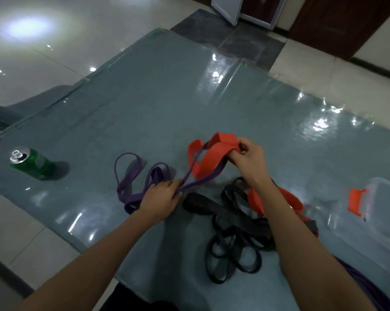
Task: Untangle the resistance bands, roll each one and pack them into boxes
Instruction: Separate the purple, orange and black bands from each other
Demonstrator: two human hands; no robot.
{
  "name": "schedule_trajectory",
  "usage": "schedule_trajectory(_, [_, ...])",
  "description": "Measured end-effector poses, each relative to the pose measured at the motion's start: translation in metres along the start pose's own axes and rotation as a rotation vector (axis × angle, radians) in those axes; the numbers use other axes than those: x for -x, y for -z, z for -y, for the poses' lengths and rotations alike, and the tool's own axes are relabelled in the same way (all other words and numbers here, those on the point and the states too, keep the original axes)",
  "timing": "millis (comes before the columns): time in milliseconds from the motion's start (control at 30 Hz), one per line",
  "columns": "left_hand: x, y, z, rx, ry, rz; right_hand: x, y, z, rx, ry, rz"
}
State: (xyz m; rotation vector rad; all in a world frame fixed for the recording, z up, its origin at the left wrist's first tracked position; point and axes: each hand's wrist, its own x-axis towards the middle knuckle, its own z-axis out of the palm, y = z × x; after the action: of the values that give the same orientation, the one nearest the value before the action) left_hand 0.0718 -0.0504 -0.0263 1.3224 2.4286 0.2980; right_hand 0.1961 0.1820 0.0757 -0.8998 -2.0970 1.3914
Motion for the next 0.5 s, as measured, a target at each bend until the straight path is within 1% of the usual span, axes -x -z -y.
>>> schedule_trajectory(100, [-0.009, 0.013, 0.006, 0.130, 0.034, -0.057, 0.006, 0.028, 0.008, -0.036, -0.002, -0.109])
schedule_trajectory(200, [-0.014, 0.028, 0.022, 0.078, 0.047, -0.022, 0.011, 0.060, 0.008, -0.057, -0.005, -0.252])
schedule_trajectory(233, [-0.014, 0.031, 0.028, 0.049, 0.063, -0.013, 0.013, 0.069, 0.006, -0.032, -0.013, -0.276])
schedule_trajectory(300, [-0.012, 0.036, 0.039, 0.011, 0.089, -0.004, 0.020, 0.080, 0.002, 0.070, -0.030, -0.246])
schedule_trajectory(400, [-0.008, 0.038, 0.054, -0.029, 0.111, -0.009, 0.035, 0.079, -0.010, 0.202, -0.070, -0.132])
schedule_trajectory(500, [-0.003, 0.040, 0.065, -0.093, 0.146, -0.026, 0.042, 0.081, -0.034, 0.388, -0.087, -0.096])
